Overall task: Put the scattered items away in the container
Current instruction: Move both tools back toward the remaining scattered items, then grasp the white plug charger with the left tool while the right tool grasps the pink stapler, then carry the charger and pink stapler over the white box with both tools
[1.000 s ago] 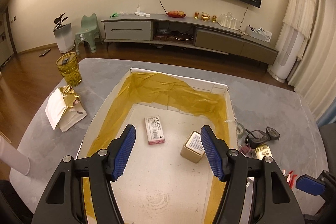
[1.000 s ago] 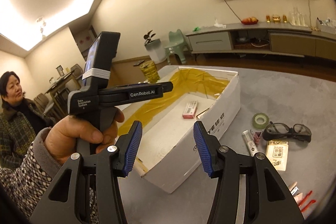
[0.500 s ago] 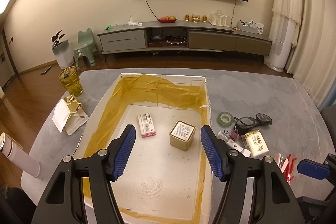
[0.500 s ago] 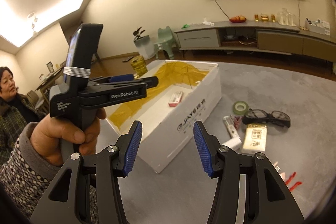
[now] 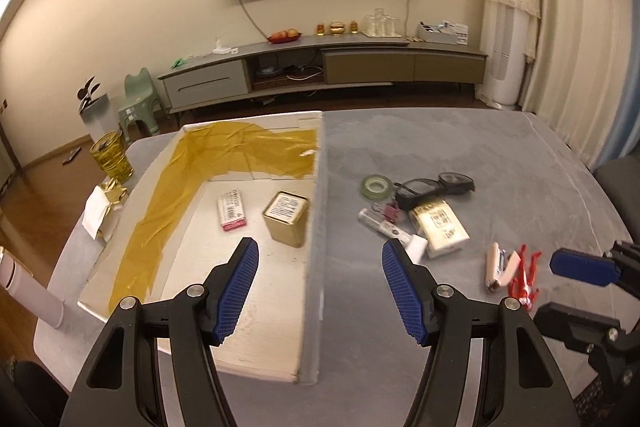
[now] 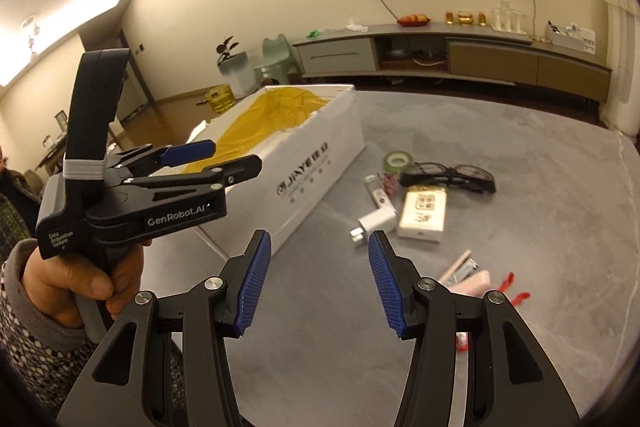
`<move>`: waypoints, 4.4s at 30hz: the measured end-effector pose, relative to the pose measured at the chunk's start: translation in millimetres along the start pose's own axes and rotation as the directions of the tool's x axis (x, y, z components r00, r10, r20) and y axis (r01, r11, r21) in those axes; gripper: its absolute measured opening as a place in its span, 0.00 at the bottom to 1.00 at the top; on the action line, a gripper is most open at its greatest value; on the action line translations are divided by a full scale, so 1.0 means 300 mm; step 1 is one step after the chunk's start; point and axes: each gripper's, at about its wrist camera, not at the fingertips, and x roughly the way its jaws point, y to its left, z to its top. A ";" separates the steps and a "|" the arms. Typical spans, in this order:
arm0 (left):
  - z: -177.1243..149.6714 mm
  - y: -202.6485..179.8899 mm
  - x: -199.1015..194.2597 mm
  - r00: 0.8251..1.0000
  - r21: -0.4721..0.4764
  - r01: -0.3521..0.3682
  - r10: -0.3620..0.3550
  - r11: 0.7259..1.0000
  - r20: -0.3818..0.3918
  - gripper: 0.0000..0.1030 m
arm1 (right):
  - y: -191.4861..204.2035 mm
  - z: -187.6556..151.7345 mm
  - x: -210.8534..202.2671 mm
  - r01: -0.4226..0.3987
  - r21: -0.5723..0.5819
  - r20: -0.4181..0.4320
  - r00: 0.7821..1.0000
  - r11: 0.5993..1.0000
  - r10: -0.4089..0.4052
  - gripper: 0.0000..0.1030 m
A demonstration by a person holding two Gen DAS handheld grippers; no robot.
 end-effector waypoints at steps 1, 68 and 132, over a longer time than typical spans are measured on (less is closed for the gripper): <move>-0.007 -0.017 0.000 1.000 0.012 0.006 -0.006 1.000 -0.001 0.64 | -0.012 -0.012 -0.009 0.006 0.008 -0.003 1.000 1.000 -0.006 0.53; -0.098 -0.151 0.566 0.952 -0.099 0.222 -0.238 0.970 -0.191 0.40 | -0.361 -0.088 0.350 0.289 0.107 -0.196 0.944 0.951 -0.265 0.28; -0.014 0.043 0.033 0.943 -0.134 0.334 -0.328 0.933 0.065 0.22 | 0.021 0.001 0.053 0.115 0.032 0.026 0.993 0.993 -0.116 0.25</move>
